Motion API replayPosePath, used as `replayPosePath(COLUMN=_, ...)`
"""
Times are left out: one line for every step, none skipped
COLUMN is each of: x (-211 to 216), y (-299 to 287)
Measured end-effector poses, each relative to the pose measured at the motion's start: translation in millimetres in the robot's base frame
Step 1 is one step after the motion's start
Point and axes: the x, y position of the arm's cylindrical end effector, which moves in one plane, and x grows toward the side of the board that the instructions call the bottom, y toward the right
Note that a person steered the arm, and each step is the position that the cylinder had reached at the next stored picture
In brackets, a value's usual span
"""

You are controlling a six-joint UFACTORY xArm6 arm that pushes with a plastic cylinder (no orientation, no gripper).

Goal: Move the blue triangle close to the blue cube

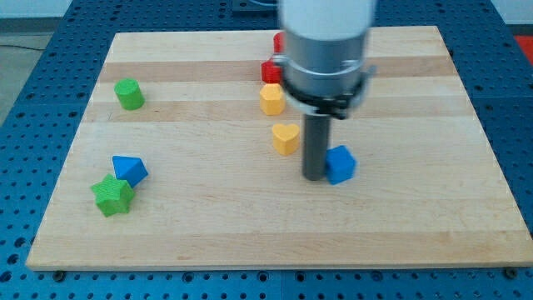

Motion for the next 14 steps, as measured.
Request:
replayPosePath(x=-20.0, y=-10.3)
replayPosePath(x=-20.2, y=25.8)
replayPosePath(x=17.0, y=98.5)
replayPosePath(x=27.1, y=110.6)
replayPosePath(x=5.1, y=17.3)
replayPosePath(x=-20.1, y=-92.9)
replayPosePath(x=-42.4, y=-203.4)
replayPosePath(x=-26.7, y=-282.9)
replayPosePath(x=-11.2, y=-313.7)
replayPosePath(x=4.9, y=-275.7)
replayPosePath(x=4.9, y=-206.7)
replayPosePath(x=14.3, y=-142.3)
replayPosePath(x=32.7, y=-126.2)
replayPosePath(x=34.2, y=-174.0)
